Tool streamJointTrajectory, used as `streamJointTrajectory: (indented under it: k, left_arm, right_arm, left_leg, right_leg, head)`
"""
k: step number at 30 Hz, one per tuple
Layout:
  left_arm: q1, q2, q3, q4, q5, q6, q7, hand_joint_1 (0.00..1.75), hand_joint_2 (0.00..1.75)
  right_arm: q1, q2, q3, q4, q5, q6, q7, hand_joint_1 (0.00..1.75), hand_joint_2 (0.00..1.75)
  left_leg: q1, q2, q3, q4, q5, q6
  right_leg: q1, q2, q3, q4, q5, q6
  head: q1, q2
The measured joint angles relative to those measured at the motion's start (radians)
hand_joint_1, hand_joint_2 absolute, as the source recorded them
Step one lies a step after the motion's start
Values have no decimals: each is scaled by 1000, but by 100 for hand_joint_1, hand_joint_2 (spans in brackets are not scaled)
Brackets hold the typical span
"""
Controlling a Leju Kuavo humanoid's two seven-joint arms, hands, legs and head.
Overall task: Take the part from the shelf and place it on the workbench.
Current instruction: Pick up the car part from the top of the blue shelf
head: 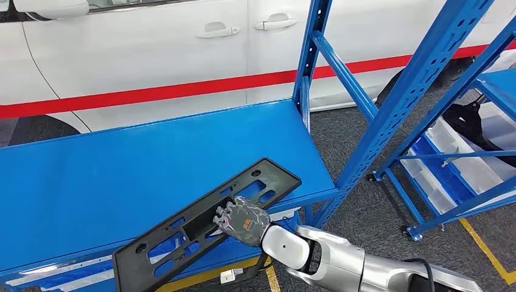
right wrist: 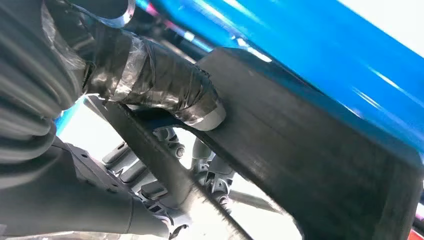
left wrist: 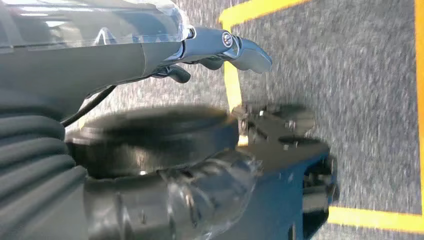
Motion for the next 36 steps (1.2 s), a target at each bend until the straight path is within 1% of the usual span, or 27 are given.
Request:
streamJointTrajectory:
  k: [4,7,11,15,18,28,36]
  left_arm:
    - [2,0,0,0,4,3,5,0,175]
    - [2,0,0,0,4,6,7,0,175]
    - [2,-1,0,0,-4,34,21,0,175]
    - [1,-4,-1,0,-27,60,23,0,175]
    - [-1,-6,-1,0,-51,68,24,0,175]
    - [-6,-15,-1,0,-105,83,47,0,175]
    - [-7,-17,-2,0,-122,92,49,0,175]
  right_arm:
    - [61,7,-51,-34,-76,-13,-1,175,175]
    - [97,10,-78,-57,-100,-14,-1,175,175]
    - [165,28,-137,-101,-178,-35,-6,175,175]
    - [240,52,-194,-176,-196,-54,-10,175,175]
    - [274,65,-215,-224,-195,-55,-12,175,175]
    - [292,92,-231,-296,-171,-71,-49,175,175]
    - [292,99,-231,-329,-180,-89,-75,175,175]
  left_leg:
    - [0,0,-1,0,0,0]
    - [0,0,0,0,-1,0]
    - [0,-1,0,0,-1,0]
    - [0,0,0,0,-1,-1]
    - [0,0,0,0,-2,-1]
    - [0,0,0,0,-2,-1]
    - [0,0,0,0,-2,-1]
  right_leg:
    - [0,0,1,0,0,0]
    - [0,0,0,0,0,0]
    - [0,-1,0,0,-1,0]
    - [0,-1,0,0,-1,0]
    - [0,-1,0,0,-2,0]
    - [0,-1,0,0,-2,0]
    - [0,-1,0,0,-2,0]
  head:
    - [0,0]
    - [0,0]
    - [0,0]
    - [0,0]
    - [0,0]
    - [0,0]
    - [0,0]
